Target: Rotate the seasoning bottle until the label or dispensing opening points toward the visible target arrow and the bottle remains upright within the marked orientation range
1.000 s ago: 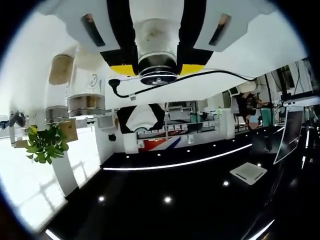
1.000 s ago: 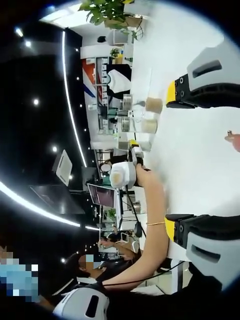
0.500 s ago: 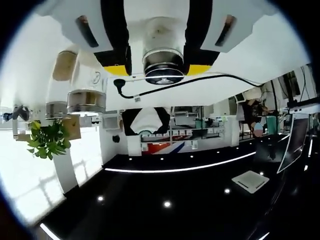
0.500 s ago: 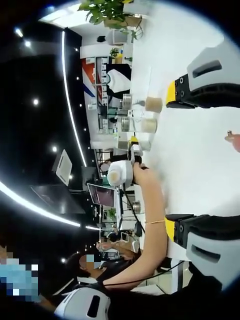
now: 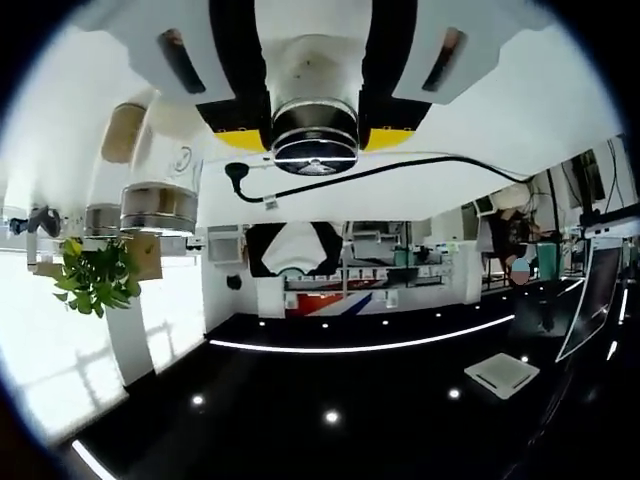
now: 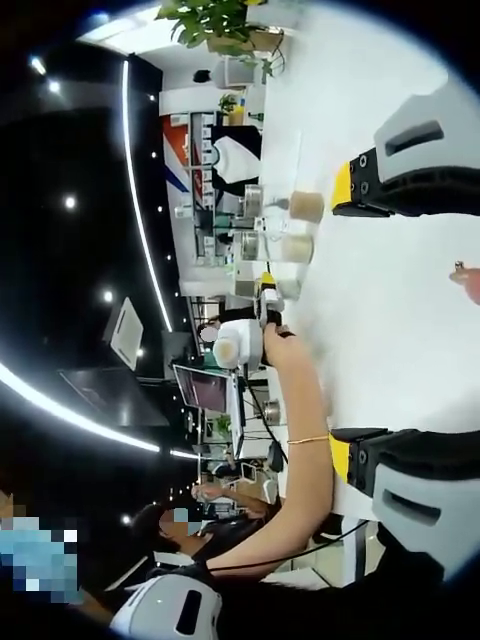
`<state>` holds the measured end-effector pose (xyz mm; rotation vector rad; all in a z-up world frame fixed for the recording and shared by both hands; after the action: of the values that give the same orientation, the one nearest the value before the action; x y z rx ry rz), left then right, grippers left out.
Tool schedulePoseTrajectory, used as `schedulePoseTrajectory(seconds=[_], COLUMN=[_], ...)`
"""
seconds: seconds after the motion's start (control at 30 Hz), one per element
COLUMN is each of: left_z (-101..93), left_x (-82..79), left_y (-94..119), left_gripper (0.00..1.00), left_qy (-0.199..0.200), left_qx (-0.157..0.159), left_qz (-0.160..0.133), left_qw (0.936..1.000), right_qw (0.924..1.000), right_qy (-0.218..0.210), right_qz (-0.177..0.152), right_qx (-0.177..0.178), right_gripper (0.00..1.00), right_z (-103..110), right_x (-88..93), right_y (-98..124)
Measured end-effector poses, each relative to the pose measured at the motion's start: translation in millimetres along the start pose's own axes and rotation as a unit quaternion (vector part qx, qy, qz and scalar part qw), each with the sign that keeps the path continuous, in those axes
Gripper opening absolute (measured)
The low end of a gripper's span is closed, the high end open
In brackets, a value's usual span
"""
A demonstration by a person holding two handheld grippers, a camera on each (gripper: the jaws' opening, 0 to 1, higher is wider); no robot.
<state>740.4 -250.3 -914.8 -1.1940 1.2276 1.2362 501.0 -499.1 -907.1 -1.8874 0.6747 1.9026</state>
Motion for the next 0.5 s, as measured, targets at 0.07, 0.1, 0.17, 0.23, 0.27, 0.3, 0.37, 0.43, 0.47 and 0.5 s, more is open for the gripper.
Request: schedulePoseTrajectory(seconds=[0.07, 0.1, 0.17, 0.23, 0.27, 0.3, 0.37, 0.43, 0.47, 0.5], left_z=[0.1, 0.5, 1.1, 1.0, 0.3, 0.4, 0.8, -0.4, -1.0, -1.3], left_x=[0.0, -0.1, 0.0, 0.0, 0.1, -0.2, -2.1, -9.9, -15.0, -19.3], left_y=[0, -1, 1, 1, 2, 2, 3, 5, 7, 8], left_gripper=[0.36, 0.36, 0.36, 0.35, 0.35, 0.35, 0.35, 0.35, 0.35, 0.35], left_qy=[0.001, 0.001, 0.001, 0.003, 0.008, 0.017, 0.032, 0.030, 0.026, 0.024], left_qx=[0.000, 0.000, -0.005, -0.004, 0.000, -0.001, -0.002, 0.002, 0.003, 0.002], left_qz=[-0.002, -0.003, -0.002, -0.005, -0.007, -0.009, -0.001, -0.018, -0.025, -0.032], left_qw=[1.0000, 1.0000, 1.0000, 1.0000, 0.9999, 0.9998, 0.9995, 0.9994, 0.9994, 0.9992], right_qw=[1.0000, 1.0000, 1.0000, 1.0000, 1.0000, 1.0000, 1.0000, 1.0000, 1.0000, 1.0000], right_qy=[0.000, 0.000, -0.001, 0.000, 0.000, 0.000, 0.000, -0.002, -0.003, -0.003], right_qz=[0.000, 0.000, -0.001, -0.001, -0.001, -0.002, -0.001, -0.001, -0.001, -0.001], right_qx=[0.002, 0.002, 0.003, 0.004, 0.004, 0.003, 0.003, 0.003, 0.002, 0.002], right_gripper=[0.88, 0.88, 0.88, 0.88, 0.88, 0.88, 0.88, 0.88, 0.88, 0.88], right_z=[0, 0, -1, -1, 0, 0, 0, 0, 0, 0], right_x=[0.0, -0.1, -0.3, -0.6, -0.5, -0.5, -0.1, 0.3, 0.4, 0.3], right_y=[1, 1, 1, 2, 2, 2, 2, 1, 1, 1])
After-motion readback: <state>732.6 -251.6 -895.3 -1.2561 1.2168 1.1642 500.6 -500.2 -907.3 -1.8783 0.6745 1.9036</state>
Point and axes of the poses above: the point that each gripper's makers call its tool centre point, and the gripper's own axes: y roughly backward along the fingers, z roughly to its left, x roughly out of its underside, the point moved 5 cm from there along y, roughly backward along the fingers, and after that the axes turned 1 degree about -x, right-handed, at the moved point
